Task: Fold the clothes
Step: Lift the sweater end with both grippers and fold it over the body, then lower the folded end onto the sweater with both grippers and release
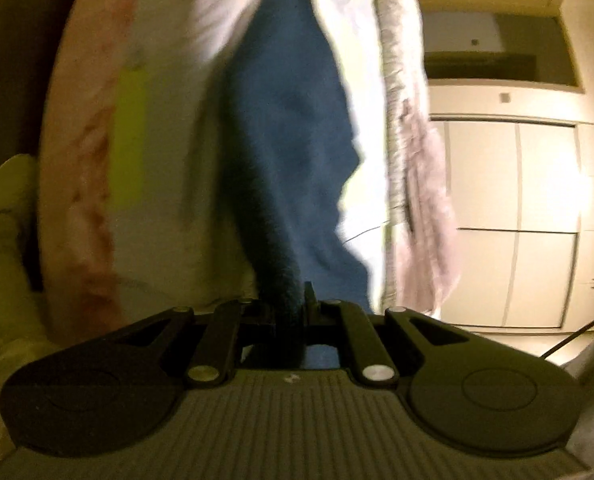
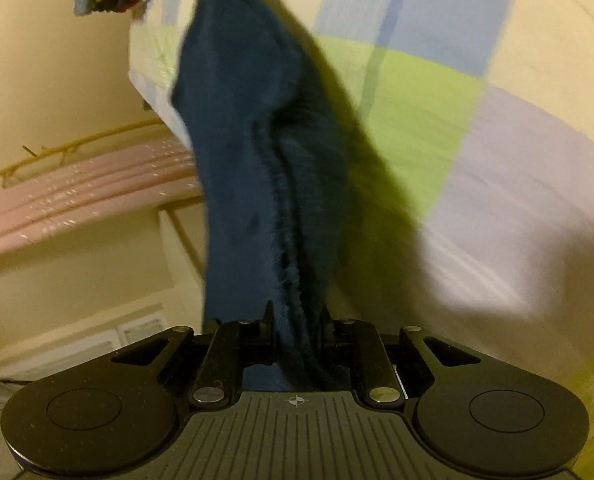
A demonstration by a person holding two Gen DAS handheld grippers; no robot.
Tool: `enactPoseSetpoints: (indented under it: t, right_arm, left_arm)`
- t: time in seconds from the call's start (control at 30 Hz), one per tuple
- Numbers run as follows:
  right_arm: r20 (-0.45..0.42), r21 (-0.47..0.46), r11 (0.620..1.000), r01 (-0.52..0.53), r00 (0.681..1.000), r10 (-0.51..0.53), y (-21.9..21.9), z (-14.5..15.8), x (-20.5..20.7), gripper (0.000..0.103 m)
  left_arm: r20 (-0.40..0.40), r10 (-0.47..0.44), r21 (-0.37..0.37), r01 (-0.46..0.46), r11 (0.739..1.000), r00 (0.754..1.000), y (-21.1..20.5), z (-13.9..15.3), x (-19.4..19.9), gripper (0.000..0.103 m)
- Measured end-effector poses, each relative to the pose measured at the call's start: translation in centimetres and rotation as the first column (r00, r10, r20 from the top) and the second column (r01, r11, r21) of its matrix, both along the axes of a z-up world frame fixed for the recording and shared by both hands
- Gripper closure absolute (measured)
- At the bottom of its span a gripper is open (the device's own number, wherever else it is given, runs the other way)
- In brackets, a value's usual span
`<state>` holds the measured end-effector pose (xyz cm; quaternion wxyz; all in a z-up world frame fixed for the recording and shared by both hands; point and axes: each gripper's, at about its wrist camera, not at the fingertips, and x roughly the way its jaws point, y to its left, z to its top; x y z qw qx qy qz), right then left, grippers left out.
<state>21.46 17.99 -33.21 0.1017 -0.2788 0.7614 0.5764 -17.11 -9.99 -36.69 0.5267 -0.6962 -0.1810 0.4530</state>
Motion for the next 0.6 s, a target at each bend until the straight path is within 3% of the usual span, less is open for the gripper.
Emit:
enactPoseSetpoints:
  t: [0.17, 0.3, 0.43, 0.53, 0.6]
  right_arm:
    - [-0.055, 0.014, 0.999, 0.052, 0.997, -0.052, 6.5, 3.8, -3.3, 0.087]
    - [-0.078, -0.001, 0.987, 0.163, 0.984, -0.162, 11.9, 4.0, -6.6, 0.087]
    - [-0.007, -0.016, 0.967, 0.254, 0.967, -0.254, 15.7, 1.3, -10.4, 0.087]
    - [0.082, -0.031, 0.944, 0.330, 0.942, -0.326, 18.0, -2.9, -12.5, 0.086]
    - [0.115, -0.059, 0.921, 0.385, 0.919, -0.377, 18.8, -5.6, -13.8, 0.070]
  left_arm:
    - [0.053, 0.061, 0.049, -0.064, 0.997, 0.997, 5.3, 2.7, -3.5, 0.095]
    - [0.150, 0.154, 0.024, -0.159, 0.987, 0.977, 10.4, 1.4, -6.7, 0.092]
    - [0.206, 0.243, -0.041, -0.240, 0.970, 0.948, 16.0, -1.9, -9.7, 0.085]
    - [0.211, 0.303, -0.113, -0.285, 0.952, 0.929, 19.2, -4.2, -11.7, 0.078]
    - [0.209, 0.337, -0.147, -0.312, 0.939, 0.918, 20.5, -5.3, -12.8, 0.077]
